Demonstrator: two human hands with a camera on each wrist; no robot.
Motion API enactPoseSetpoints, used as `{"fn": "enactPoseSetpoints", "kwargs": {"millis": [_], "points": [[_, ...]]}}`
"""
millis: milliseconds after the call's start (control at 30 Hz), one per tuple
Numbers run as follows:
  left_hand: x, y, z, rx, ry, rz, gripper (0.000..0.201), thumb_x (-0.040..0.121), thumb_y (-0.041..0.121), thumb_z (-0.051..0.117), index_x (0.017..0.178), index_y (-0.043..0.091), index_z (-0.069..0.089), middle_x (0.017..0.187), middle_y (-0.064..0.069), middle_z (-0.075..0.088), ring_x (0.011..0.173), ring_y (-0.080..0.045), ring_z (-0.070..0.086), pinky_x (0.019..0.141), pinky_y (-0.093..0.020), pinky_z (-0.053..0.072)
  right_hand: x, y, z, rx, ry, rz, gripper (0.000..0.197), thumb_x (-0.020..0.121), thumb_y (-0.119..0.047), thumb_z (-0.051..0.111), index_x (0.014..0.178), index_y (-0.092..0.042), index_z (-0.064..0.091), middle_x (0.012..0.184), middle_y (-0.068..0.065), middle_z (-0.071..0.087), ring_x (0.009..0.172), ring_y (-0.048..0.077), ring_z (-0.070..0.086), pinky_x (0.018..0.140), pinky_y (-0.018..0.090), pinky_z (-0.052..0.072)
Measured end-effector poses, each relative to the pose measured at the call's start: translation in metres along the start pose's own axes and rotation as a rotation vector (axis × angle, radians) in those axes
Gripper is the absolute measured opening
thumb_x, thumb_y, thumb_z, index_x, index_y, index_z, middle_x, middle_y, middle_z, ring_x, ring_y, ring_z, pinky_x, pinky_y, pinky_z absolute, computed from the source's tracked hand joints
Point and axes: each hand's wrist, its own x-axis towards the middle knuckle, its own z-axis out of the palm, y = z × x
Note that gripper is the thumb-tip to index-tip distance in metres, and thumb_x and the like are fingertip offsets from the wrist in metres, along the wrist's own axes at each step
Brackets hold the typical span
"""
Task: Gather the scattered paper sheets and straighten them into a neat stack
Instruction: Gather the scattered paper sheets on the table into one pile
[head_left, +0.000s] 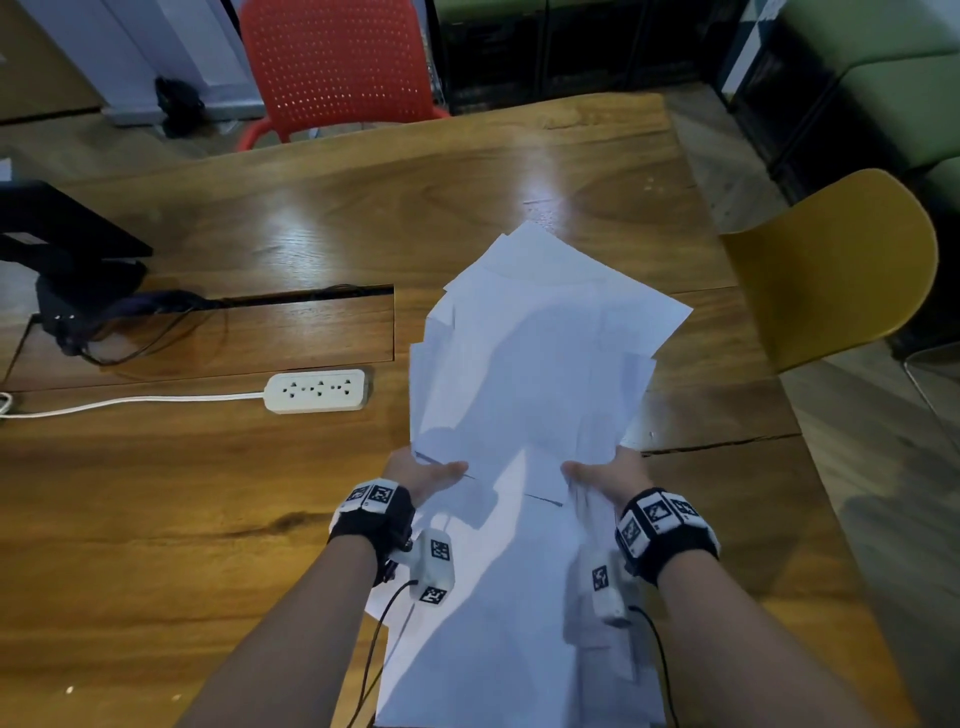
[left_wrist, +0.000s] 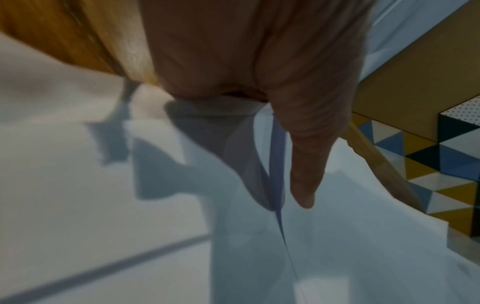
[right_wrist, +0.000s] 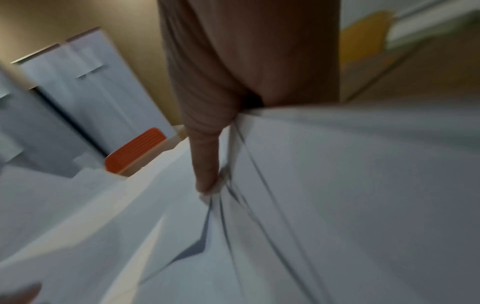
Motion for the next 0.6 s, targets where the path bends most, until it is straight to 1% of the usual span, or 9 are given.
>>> {"fn": "enactPoseSetpoints", "kwargs": {"millis": [67, 167, 200, 267, 333, 367, 467, 533, 600], "points": [[0.001, -0.007, 0.001, 0.012, -0.001, -0.038, 0.077, 0.046, 0.051, 0.087, 0.107, 0.011, 0.064, 0.101, -0.004, 0.072, 0.090, -0.022, 0.068, 0.079, -0.036, 0.058, -0.009, 0.005, -0.003, 0.063, -0.087, -0.017, 0.044, 0.069, -0.008, 0.081, 0.108, -0.007, 0.060, 0.107, 0.012, 0.069, 0.096, 0.029, 0.066, 0.088, 0.041, 0.054], [-0.006, -0.016, 0.001, -0.004, 0.049, -0.069, 0.063, 0.054, 0.027, 0.084, 0.107, 0.005, 0.059, 0.100, -0.009, 0.069, 0.090, -0.024, 0.067, 0.082, -0.038, 0.057, -0.022, 0.011, -0.011, 0.083, -0.225, -0.037, 0.030, 0.077, 0.000, 0.073, 0.103, -0.007, 0.061, 0.094, 0.007, 0.070, 0.078, 0.017, 0.067, 0.059, 0.020, 0.054], [-0.012, -0.016, 0.001, -0.016, 0.061, -0.078, 0.062, 0.055, 0.024, 0.082, 0.107, 0.002, 0.057, 0.101, -0.010, 0.068, 0.090, -0.025, 0.067, 0.082, -0.038, 0.057, -0.024, 0.012, -0.016, 0.043, -0.276, -0.055, 0.028, 0.078, -0.004, 0.074, 0.103, -0.008, 0.063, 0.094, 0.006, 0.071, 0.078, 0.014, 0.068, 0.058, 0.018, 0.053], [-0.015, -0.020, -0.002, -0.050, 0.115, -0.089, 0.056, 0.065, 0.014, 0.081, 0.105, 0.001, 0.044, 0.105, -0.011, 0.060, 0.094, -0.027, 0.061, 0.081, -0.035, 0.053, -0.016, 0.014, -0.028, 0.023, -0.277, -0.077, 0.039, 0.076, -0.019, 0.078, 0.110, -0.009, 0.061, 0.104, 0.006, 0.070, 0.087, 0.015, 0.067, 0.076, 0.027, 0.056], [-0.017, -0.021, -0.008, -0.092, 0.161, -0.082, 0.052, 0.073, 0.006, 0.077, 0.105, 0.007, 0.036, 0.101, -0.011, 0.054, 0.093, -0.028, 0.055, 0.076, -0.034, 0.048, -0.008, 0.003, -0.044, 0.138, -0.136, -0.059, 0.060, 0.076, -0.029, 0.077, 0.125, -0.008, 0.051, 0.108, 0.006, 0.062, 0.093, 0.016, 0.061, 0.091, 0.038, 0.051], [-0.018, -0.023, -0.013, -0.109, 0.168, -0.079, 0.051, 0.074, 0.005, 0.077, 0.106, 0.007, 0.037, 0.098, -0.010, 0.054, 0.092, -0.029, 0.055, 0.073, -0.034, 0.048, -0.005, -0.007, -0.055, 0.151, -0.033, -0.075, 0.070, 0.076, -0.031, 0.077, 0.132, -0.007, 0.043, 0.112, 0.008, 0.058, 0.098, 0.019, 0.057, 0.092, 0.039, 0.047], [-0.019, -0.027, -0.027, -0.140, 0.175, -0.046, 0.061, 0.063, 0.013, 0.079, 0.113, 0.006, 0.046, 0.102, -0.012, 0.062, 0.093, -0.030, 0.061, 0.071, -0.037, 0.052, 0.003, -0.051, -0.090, 0.086, 0.172, -0.225, 0.095, 0.074, -0.037, 0.078, 0.147, -0.012, 0.022, 0.145, 0.011, 0.039, 0.131, 0.026, 0.041, 0.102, 0.038, 0.037], [-0.014, -0.029, -0.031, -0.113, 0.168, -0.030, 0.060, 0.062, 0.015, 0.080, 0.114, 0.007, 0.051, 0.106, -0.012, 0.064, 0.095, -0.029, 0.063, 0.067, -0.032, 0.052, 0.012, -0.080, -0.108, 0.065, 0.190, -0.313, 0.103, 0.071, -0.044, 0.078, 0.150, -0.020, 0.016, 0.154, 0.010, 0.028, 0.140, 0.027, 0.032, 0.109, 0.042, 0.032], [-0.012, -0.028, -0.032, -0.095, 0.152, 0.013, 0.051, 0.069, 0.007, 0.078, 0.115, 0.004, 0.057, 0.105, -0.012, 0.067, 0.098, -0.029, 0.064, 0.062, -0.024, 0.048, 0.022, -0.107, -0.118, 0.037, 0.174, -0.382, 0.108, 0.067, -0.051, 0.078, 0.150, -0.026, 0.014, 0.157, 0.009, 0.023, 0.143, 0.026, 0.027, 0.112, 0.045, 0.029]]}}
